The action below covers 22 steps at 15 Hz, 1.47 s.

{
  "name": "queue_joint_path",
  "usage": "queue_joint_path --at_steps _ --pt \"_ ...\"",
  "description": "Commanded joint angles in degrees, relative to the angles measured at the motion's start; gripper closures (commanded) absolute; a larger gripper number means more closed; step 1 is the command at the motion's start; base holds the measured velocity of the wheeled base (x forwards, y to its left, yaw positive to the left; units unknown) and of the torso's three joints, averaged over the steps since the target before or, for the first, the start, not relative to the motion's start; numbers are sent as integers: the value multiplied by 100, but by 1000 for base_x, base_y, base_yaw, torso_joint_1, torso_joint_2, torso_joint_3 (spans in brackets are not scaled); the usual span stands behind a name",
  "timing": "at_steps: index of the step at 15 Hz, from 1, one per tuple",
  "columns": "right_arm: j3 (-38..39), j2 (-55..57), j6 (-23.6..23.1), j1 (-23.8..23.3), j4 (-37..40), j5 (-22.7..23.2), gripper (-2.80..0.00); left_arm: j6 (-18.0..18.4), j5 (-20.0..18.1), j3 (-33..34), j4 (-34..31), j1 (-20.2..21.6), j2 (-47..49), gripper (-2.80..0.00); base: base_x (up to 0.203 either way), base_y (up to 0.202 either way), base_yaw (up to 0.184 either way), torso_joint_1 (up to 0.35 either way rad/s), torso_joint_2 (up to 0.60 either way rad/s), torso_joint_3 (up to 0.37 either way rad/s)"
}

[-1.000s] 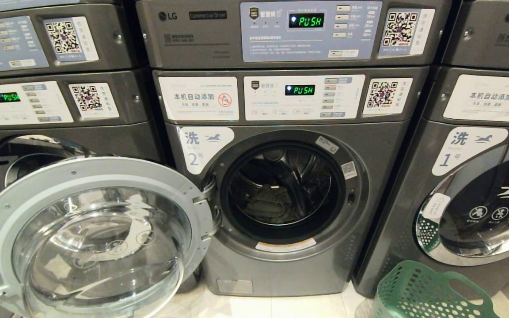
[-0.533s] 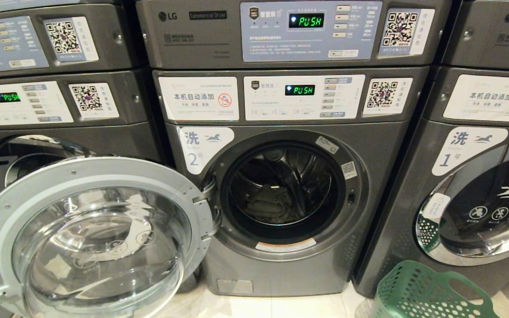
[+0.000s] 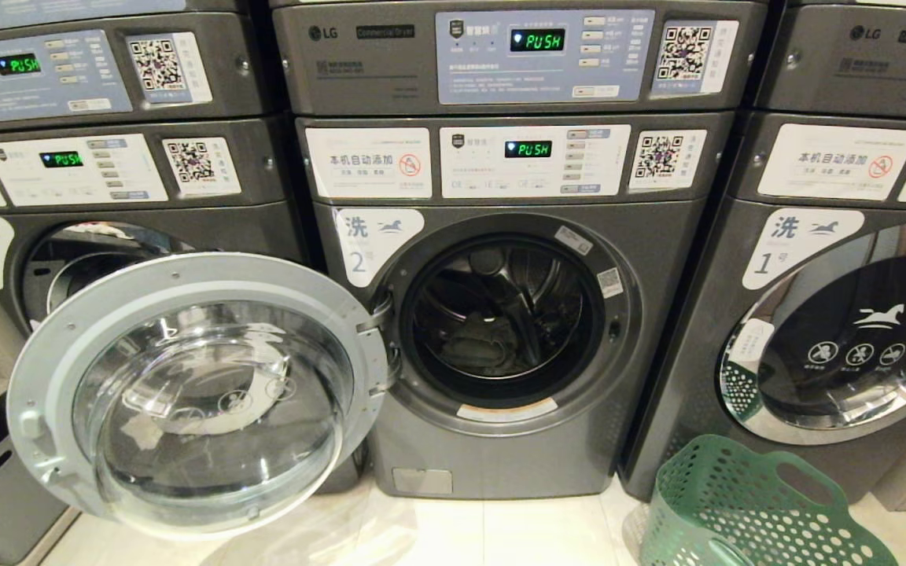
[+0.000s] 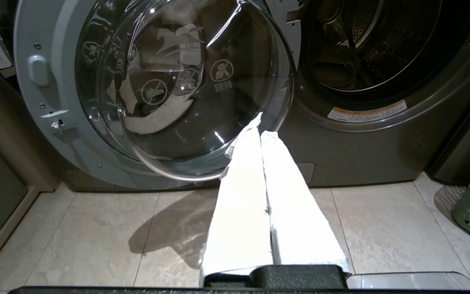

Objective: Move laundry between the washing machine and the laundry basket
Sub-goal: Close the washing machine door with the left hand

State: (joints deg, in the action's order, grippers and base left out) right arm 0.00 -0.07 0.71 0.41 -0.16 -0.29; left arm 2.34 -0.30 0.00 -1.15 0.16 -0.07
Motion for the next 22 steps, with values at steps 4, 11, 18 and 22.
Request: queue_joint_path --at_steps 4,11,18,22 --pt "0 7 -9 2 -2 3 0 -24 3 9 9 2 -10 0 -74 0 0 -1 1 2" --pt "0 7 -113 2 7 20 0 193 6 -1675 -376 -2 530 0 0 0 0 0 0 0" --pt "0 7 -132 2 -2 12 0 -715 671 -7492 -1355 236 6473 0 0 0 0 0 0 0" --pt "9 7 -149 2 -2 11 0 -1143 32 -10141 -1685 1135 9400 0 0 0 0 0 0 0"
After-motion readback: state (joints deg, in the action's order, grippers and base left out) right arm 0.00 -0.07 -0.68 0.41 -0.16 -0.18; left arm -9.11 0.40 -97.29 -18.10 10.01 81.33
